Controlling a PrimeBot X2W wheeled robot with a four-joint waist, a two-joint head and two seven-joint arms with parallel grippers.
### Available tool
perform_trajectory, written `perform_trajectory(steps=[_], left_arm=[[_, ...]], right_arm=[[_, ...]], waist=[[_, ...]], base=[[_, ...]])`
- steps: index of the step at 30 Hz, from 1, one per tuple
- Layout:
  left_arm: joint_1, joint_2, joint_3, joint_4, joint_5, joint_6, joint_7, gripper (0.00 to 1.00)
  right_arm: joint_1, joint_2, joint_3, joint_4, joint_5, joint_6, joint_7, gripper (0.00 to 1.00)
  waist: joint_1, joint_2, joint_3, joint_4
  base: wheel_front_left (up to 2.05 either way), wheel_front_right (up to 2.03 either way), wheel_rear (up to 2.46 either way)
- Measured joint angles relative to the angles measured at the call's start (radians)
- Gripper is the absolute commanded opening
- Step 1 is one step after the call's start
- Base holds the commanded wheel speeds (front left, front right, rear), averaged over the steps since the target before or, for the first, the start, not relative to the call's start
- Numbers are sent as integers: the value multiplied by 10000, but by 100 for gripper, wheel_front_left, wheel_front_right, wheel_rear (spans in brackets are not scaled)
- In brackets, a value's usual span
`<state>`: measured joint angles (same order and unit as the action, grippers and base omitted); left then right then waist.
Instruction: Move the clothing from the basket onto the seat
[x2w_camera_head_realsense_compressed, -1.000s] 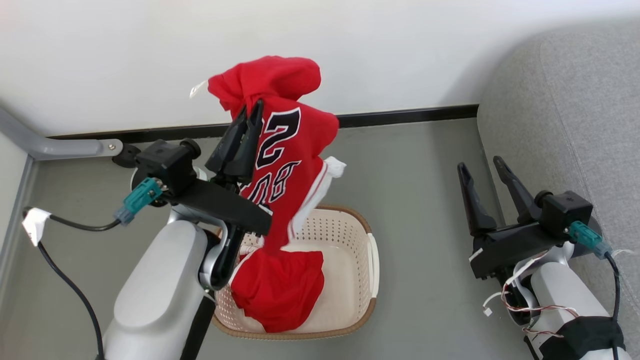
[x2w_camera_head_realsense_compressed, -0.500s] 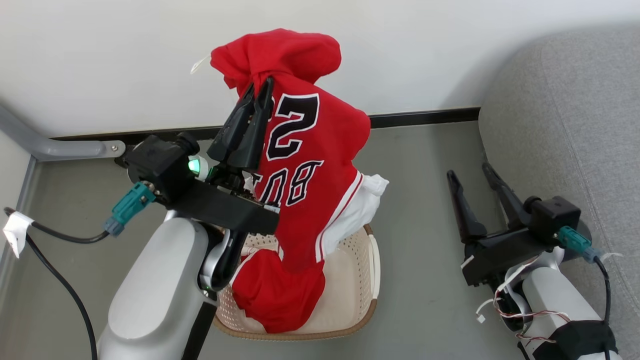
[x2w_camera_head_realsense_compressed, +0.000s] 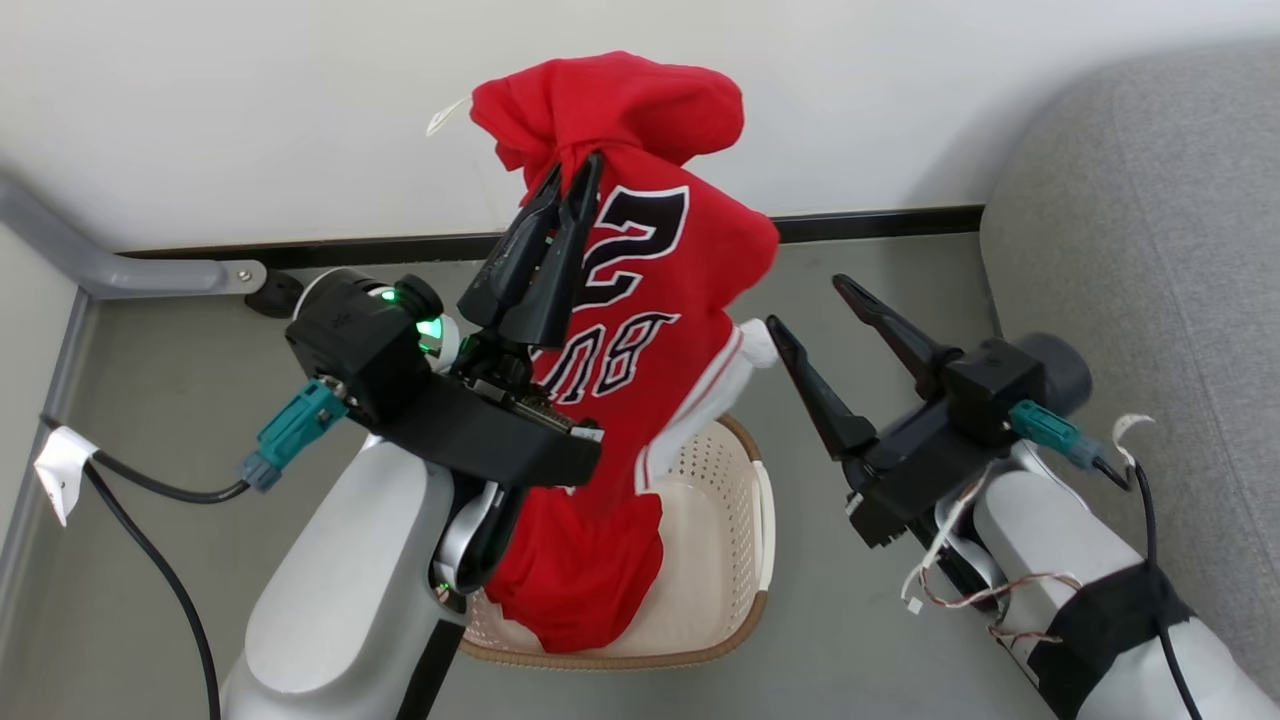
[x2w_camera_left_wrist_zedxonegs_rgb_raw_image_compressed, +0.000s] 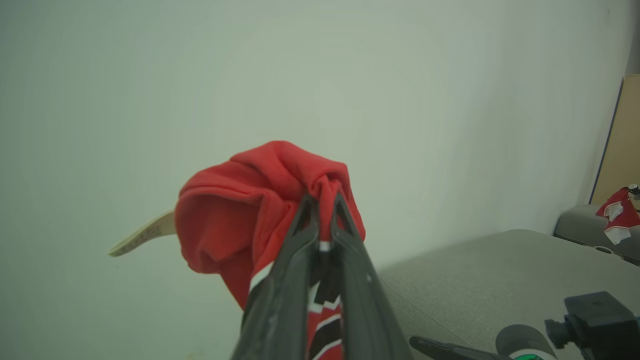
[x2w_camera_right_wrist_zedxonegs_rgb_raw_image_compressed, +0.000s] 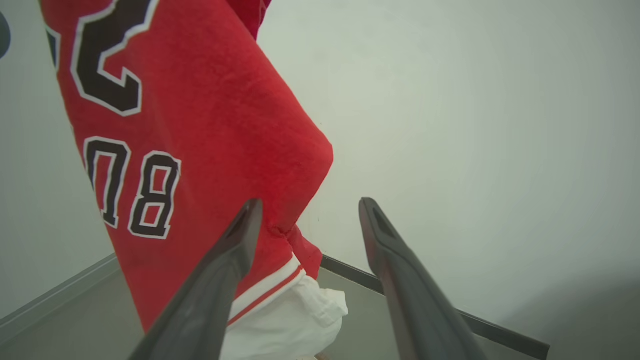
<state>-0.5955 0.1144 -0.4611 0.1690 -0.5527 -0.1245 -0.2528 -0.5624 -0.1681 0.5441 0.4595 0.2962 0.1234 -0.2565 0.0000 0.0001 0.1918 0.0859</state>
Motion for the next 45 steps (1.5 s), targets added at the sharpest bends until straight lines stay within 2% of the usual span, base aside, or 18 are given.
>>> perform_trajectory(steps=[6,15,26,36,37,38,40,45], left_arm=[[-17,-79,-178,-194,-6,0,0,0],[-155,-146,-403,-604,-29,0,0,0],[-168,-140,-587,-849,-15,0,0,0],[-216,-165,-1087,-941,-54,0,0,0],[-220,-167,-1112,-941,-79,0,0,0],[-221,-167,-1129,-940,-84,0,0,0],[-224,-167,-1135,-926,-109,0,0,0],[-224,-155,-1037,-763,-167,0,0,0]], right_arm=[[-954,-495,1384,27,512,0,-2,100],[-1664,-993,2318,456,1693,0,-2,100],[-2400,-1114,3871,788,3001,0,-2,100],[-3495,-1258,6067,704,3760,0,0,100],[-3592,-1246,6190,683,3864,0,0,90],[-3684,-1233,6286,660,3942,0,-2,63],[-3775,-1202,6345,604,4140,0,-2,0],[-3845,-1172,6368,552,4612,0,0,0]], waist=[[0,0,97,229],[0,0,174,566],[1,0,230,756],[0,0,287,984],[0,0,292,1004],[0,0,299,1022],[0,0,317,1049],[1,0,370,1064]], base=[[0,0,0],[0,0,0],[0,0,0],[0,0,0],[0,0,0],[0,0,0],[0,0,0],[0,0,0]])
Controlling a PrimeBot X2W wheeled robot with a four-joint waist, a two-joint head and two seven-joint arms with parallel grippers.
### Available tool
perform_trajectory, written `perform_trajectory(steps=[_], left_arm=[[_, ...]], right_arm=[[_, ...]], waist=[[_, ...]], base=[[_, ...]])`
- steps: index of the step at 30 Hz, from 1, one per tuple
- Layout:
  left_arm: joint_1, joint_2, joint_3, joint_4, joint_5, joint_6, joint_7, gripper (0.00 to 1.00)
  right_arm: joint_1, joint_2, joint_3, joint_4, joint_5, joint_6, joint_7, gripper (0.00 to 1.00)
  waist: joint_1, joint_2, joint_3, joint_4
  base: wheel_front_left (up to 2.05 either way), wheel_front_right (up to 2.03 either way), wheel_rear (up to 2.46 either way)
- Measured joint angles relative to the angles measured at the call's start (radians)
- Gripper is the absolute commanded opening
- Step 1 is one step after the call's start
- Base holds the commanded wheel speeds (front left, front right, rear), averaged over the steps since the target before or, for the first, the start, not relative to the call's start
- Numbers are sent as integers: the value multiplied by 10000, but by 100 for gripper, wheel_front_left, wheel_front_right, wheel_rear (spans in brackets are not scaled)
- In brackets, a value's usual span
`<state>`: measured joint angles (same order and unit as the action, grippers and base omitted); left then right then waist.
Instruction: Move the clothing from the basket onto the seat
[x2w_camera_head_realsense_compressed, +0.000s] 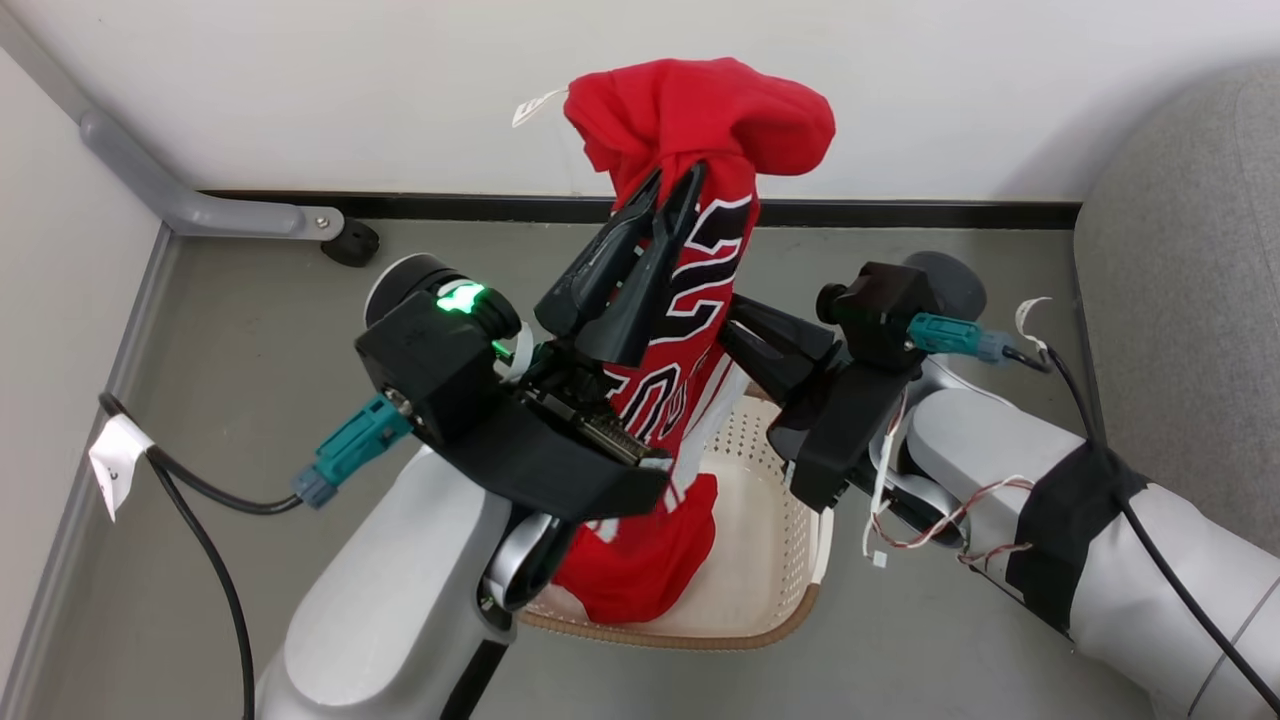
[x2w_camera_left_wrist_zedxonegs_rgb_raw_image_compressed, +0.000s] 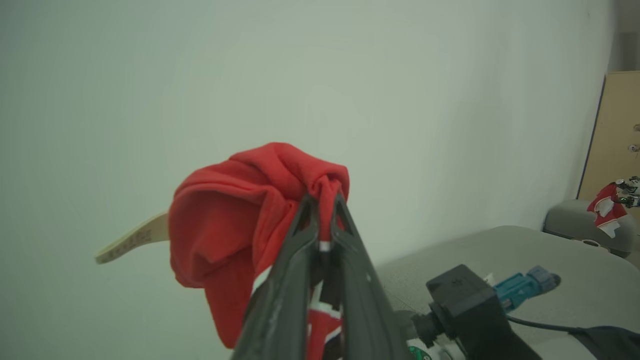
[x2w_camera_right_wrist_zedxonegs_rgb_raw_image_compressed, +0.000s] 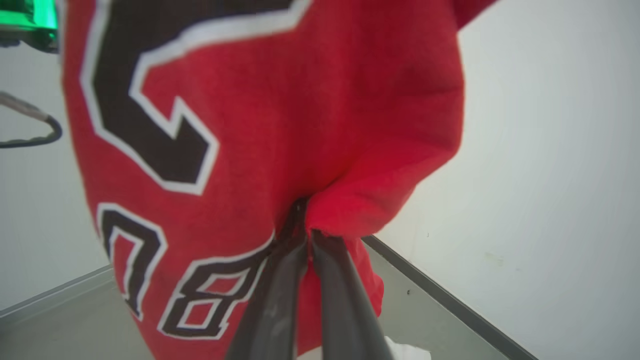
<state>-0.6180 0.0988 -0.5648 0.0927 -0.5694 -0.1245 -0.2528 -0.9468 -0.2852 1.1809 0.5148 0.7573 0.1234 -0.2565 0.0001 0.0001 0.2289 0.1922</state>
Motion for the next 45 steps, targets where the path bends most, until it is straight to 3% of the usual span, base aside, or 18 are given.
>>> perform_trajectory(steps=[8,9,10,11,19,25,45], left_arm=[[15,67,347,387,2,0,0,0],[16,54,382,449,2,0,0,24],[17,42,420,520,2,0,0,67],[22,35,477,579,2,0,0,100],[94,31,894,1124,10,27,0,100],[160,155,1346,1712,117,295,0,100],[1883,729,2366,2642,654,717,0,100]], right_arm=[[-94,42,-61,-119,454,0,0,0],[-94,6,-90,-125,531,0,0,0],[-94,-27,-123,-142,566,0,0,0],[-94,-44,-157,-165,610,0,0,0],[-97,-69,-276,-385,813,0,0,0],[-117,-54,-341,-477,892,0,0,0],[-80,-167,-1081,-909,1227,0,0,0]], waist=[[0,0,56,-202],[0,0,59,-218],[0,0,60,-234],[0,0,59,-250],[0,0,31,-369],[0,0,-31,-445],[0,0,-555,-1070]], base=[[0,0,0],[0,0,0],[0,0,0],[0,0,0],[0,0,0],[0,0,0],[0,0,0]])
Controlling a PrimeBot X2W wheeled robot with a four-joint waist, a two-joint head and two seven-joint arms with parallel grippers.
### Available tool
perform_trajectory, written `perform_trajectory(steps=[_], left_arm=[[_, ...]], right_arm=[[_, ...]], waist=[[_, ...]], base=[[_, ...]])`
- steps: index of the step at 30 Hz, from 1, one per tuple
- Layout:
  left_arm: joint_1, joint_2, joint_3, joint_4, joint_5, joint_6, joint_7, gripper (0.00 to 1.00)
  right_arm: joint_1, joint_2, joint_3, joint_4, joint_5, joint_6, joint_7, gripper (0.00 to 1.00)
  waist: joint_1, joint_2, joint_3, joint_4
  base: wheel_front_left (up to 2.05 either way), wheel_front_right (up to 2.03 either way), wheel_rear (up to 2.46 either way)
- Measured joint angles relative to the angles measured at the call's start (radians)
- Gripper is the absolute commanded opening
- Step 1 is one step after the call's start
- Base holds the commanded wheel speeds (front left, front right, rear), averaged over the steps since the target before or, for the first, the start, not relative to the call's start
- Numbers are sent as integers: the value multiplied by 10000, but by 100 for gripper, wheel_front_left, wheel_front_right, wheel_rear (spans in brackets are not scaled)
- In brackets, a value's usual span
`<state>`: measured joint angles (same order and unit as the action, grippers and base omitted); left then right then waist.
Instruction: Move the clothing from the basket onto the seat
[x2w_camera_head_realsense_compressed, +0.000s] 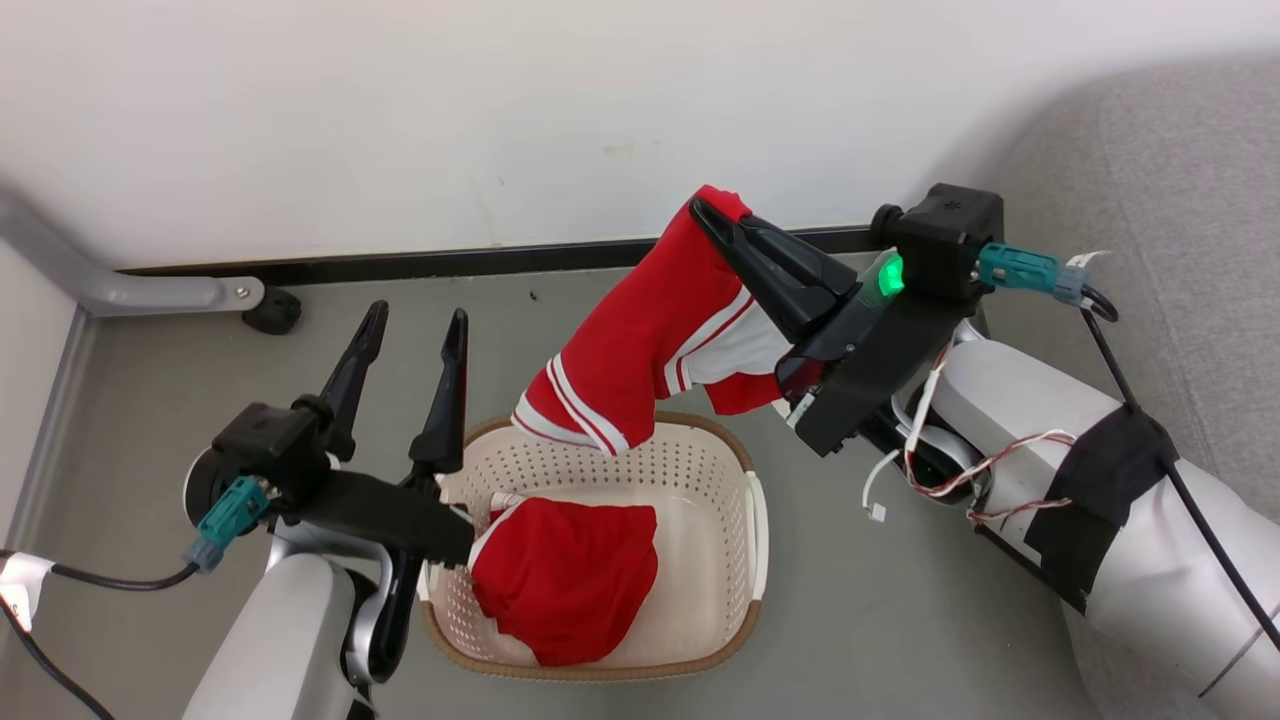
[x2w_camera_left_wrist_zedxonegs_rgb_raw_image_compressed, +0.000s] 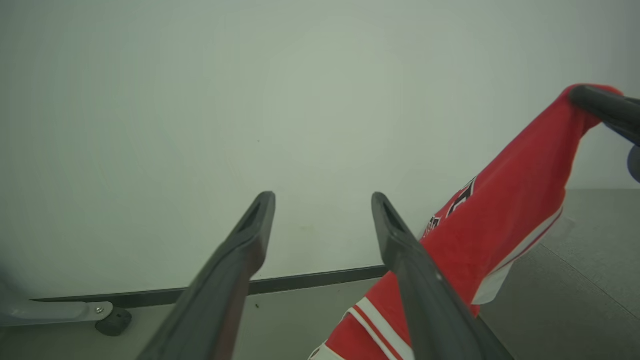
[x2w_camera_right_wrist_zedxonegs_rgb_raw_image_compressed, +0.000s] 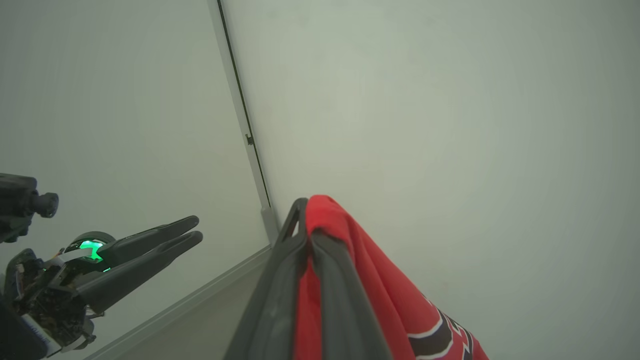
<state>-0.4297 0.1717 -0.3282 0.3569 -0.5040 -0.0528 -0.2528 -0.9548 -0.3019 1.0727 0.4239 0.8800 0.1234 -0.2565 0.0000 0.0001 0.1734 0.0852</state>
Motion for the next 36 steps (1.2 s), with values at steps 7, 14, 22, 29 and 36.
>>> perform_trajectory(steps=[7,14,22,29,36], left_arm=[[382,61,111,-268,178,-13,0,100],[546,54,71,-757,322,-192,0,100],[959,6,-48,-1292,529,-374,0,100],[1164,-54,-107,-1799,698,-454,0,100],[1280,-138,-372,-2082,848,-535,0,100]], right_arm=[[13,19,-205,-176,-2,0,0,0],[62,36,-428,-190,-4,0,0,0],[289,13,-713,-232,-27,0,0,0],[480,-13,-899,-355,-117,0,0,0],[512,-96,-1152,-598,-228,0,0,0]], waist=[[0,0,-144,-389],[-1,0,-301,-966],[-1,0,-471,-1828],[-1,0,-580,-2700],[0,0,-579,-3650]], base=[[0,0,0],[0,0,0],[0,0,0],[0,0,0],[0,0,0]])
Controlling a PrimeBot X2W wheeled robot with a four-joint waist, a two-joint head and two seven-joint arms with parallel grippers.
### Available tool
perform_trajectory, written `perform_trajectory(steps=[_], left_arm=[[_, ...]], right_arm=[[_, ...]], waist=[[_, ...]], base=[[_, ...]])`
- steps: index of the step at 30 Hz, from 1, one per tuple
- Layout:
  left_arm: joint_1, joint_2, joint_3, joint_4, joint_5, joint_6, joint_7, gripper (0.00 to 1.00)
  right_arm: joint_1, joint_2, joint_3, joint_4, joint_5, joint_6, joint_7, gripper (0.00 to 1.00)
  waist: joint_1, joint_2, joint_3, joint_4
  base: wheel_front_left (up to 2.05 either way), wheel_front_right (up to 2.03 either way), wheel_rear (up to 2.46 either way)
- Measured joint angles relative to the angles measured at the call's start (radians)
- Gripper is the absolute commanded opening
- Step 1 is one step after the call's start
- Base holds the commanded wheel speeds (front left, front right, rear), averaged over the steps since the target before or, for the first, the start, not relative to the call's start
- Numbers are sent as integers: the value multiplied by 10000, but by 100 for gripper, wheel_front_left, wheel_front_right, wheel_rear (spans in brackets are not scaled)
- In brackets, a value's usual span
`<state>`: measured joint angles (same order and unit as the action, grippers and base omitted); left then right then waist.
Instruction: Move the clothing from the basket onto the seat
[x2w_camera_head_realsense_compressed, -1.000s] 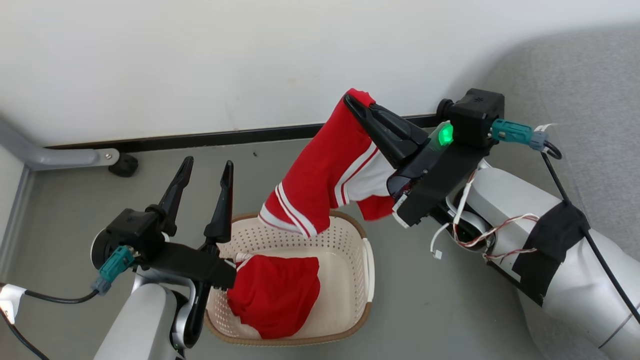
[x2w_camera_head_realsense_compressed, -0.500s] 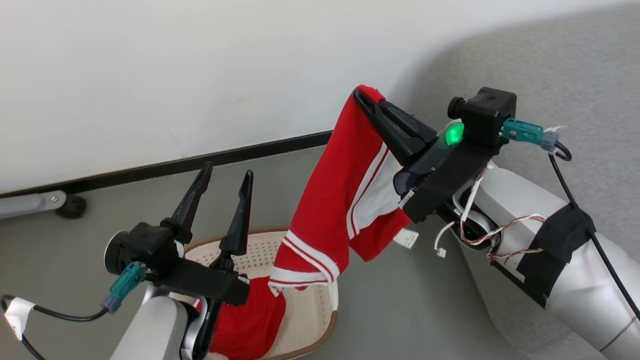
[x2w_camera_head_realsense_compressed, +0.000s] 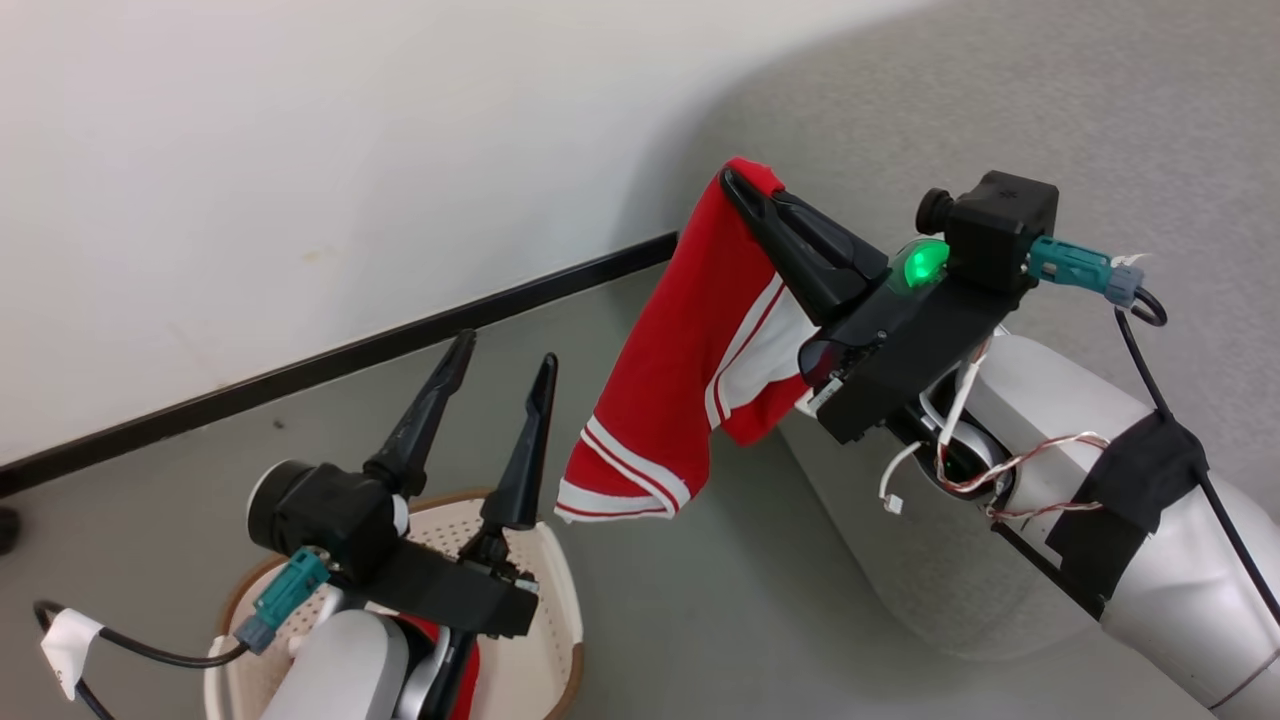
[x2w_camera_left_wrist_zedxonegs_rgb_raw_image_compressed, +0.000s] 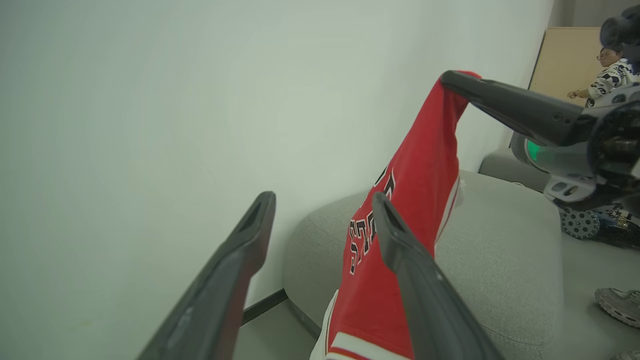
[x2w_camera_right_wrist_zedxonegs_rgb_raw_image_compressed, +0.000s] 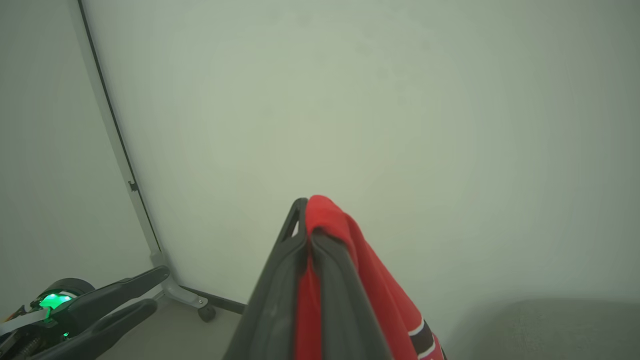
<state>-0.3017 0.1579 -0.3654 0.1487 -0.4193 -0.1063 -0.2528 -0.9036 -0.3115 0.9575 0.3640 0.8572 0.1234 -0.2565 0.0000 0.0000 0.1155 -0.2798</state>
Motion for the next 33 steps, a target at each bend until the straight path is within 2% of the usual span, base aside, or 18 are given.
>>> perform_trajectory(steps=[6,19,23,33], left_arm=[[-8,-61,-357,-247,163,-82,0,100],[-532,-198,-815,-159,428,-96,0,100],[-1048,-384,-1055,46,430,-173,0,100],[-1102,-336,-1246,265,428,-173,-2,100]], right_arm=[[148,-77,-328,-238,-270,0,0,0],[546,-205,-1141,-646,-594,0,0,0],[896,-454,-1536,-708,-792,0,0,0],[921,-662,-2426,-729,-1124,-2,0,0]], waist=[[0,0,161,-943],[0,-1,679,-2415],[0,0,912,-2635],[1,1,1274,-2774]], base=[[0,0,0],[0,0,0],[0,0,0],[0,0,0]])
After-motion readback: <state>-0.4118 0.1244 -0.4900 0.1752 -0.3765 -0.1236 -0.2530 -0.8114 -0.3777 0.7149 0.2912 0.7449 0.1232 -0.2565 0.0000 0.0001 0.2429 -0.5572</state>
